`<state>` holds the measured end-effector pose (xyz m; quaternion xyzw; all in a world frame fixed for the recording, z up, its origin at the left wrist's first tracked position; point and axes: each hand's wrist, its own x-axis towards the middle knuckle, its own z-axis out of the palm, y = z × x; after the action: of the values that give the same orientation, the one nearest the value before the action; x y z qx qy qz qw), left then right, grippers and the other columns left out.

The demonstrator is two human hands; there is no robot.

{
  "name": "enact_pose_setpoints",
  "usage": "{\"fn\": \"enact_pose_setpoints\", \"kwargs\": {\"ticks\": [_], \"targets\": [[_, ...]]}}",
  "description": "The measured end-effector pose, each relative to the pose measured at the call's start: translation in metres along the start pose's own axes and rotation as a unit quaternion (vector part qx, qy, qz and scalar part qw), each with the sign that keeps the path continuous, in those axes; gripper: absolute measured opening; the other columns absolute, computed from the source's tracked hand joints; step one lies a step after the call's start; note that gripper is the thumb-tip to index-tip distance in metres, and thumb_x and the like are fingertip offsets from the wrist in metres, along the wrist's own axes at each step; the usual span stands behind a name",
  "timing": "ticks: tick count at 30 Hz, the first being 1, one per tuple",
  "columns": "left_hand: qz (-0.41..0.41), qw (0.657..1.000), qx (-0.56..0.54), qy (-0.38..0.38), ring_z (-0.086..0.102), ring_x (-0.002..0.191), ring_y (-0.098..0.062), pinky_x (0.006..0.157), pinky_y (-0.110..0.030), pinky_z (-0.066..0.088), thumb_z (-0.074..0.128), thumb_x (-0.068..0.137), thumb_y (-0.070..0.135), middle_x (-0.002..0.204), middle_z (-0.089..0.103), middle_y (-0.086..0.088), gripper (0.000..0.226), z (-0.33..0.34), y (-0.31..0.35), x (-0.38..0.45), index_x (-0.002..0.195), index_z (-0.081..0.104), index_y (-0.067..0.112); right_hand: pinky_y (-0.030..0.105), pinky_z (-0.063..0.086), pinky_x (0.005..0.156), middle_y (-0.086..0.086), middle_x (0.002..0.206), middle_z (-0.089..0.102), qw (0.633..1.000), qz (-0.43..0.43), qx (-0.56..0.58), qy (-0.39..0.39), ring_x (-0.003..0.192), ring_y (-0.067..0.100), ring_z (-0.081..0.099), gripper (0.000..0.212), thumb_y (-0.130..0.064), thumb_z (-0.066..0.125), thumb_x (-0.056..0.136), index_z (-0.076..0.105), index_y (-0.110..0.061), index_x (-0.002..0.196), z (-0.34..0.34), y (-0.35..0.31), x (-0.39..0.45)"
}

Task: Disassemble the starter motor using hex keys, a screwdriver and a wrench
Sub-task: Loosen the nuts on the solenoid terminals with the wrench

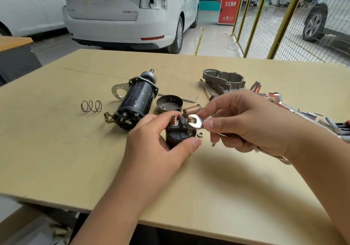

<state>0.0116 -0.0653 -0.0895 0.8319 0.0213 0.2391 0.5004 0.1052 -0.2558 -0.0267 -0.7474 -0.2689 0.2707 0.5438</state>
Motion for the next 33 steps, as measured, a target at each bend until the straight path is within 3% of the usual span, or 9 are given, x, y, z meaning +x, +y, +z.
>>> {"fn": "enact_pose_setpoints", "kwargs": {"ticks": [9, 12, 16, 20, 29, 33], "targets": [[0.049, 0.997, 0.041, 0.049, 0.055, 0.053, 0.0, 0.058, -0.005, 0.038, 0.086, 0.064, 0.055, 0.088, 0.06, 0.014, 0.037, 0.007, 0.007, -0.004, 0.092, 0.063, 0.064, 0.022, 0.039, 0.038, 0.018, 0.067, 0.064, 0.999, 0.021, -0.038, 0.031, 0.044, 0.023, 0.052, 0.009, -0.011, 0.07, 0.094, 0.074, -0.012, 0.086, 0.002, -0.006, -0.007], [0.057, 0.994, 0.059, 0.074, 0.056, 0.053, -0.005, 0.057, -0.007, 0.038, 0.096, 0.063, 0.05, 0.085, 0.059, 0.01, 0.039, 0.008, 0.005, -0.005, 0.093, 0.072, 0.05, 0.023, 0.04, 0.037, 0.018, 0.065, 0.063, 0.999, 0.036, -0.03, 0.022, 0.042, 0.023, 0.053, 0.017, -0.009, 0.069, 0.095, 0.071, -0.005, 0.079, 0.001, -0.005, -0.007], [0.09, 0.99, 0.089, 0.069, 0.05, 0.055, -0.003, 0.059, -0.007, 0.035, 0.092, 0.067, 0.047, 0.077, 0.047, 0.013, 0.037, 0.009, 0.005, -0.004, 0.096, 0.079, 0.029, 0.018, 0.032, 0.039, 0.015, 0.062, 0.062, 0.998, 0.058, -0.027, 0.018, 0.041, 0.017, 0.045, 0.024, -0.011, 0.069, 0.095, 0.07, -0.007, 0.071, 0.001, -0.005, -0.007], [0.12, 0.988, 0.094, 0.037, 0.05, 0.057, -0.007, 0.061, -0.005, 0.035, 0.085, 0.07, 0.044, 0.079, 0.043, 0.014, 0.039, 0.008, 0.007, -0.004, 0.105, 0.078, 0.028, 0.017, 0.029, 0.042, 0.017, 0.063, 0.06, 0.997, 0.065, -0.031, 0.008, 0.04, 0.016, 0.04, 0.023, -0.011, 0.068, 0.095, 0.069, -0.005, 0.073, -0.001, -0.007, -0.009], [0.127, 0.988, 0.083, 0.014, 0.051, 0.057, 0.003, 0.061, -0.004, 0.033, 0.086, 0.072, 0.037, 0.085, 0.051, 0.016, 0.034, 0.005, 0.007, -0.001, 0.104, 0.076, 0.027, 0.017, 0.027, 0.044, 0.008, 0.054, 0.056, 0.997, 0.057, -0.046, -0.004, 0.041, 0.015, 0.033, 0.029, -0.011, 0.064, 0.099, 0.066, -0.006, 0.07, 0.0, -0.008, -0.012], [0.096, 0.992, 0.077, 0.008, 0.054, 0.061, 0.007, 0.059, -0.004, 0.035, 0.084, 0.074, 0.042, 0.086, 0.056, 0.019, 0.031, 0.005, 0.005, 0.001, 0.099, 0.066, 0.039, 0.019, 0.029, 0.041, 0.008, 0.06, 0.062, 0.996, 0.042, -0.081, -0.001, 0.043, 0.016, 0.038, 0.02, -0.013, 0.067, 0.097, 0.063, -0.006, 0.078, 0.006, -0.006, -0.01]]}}
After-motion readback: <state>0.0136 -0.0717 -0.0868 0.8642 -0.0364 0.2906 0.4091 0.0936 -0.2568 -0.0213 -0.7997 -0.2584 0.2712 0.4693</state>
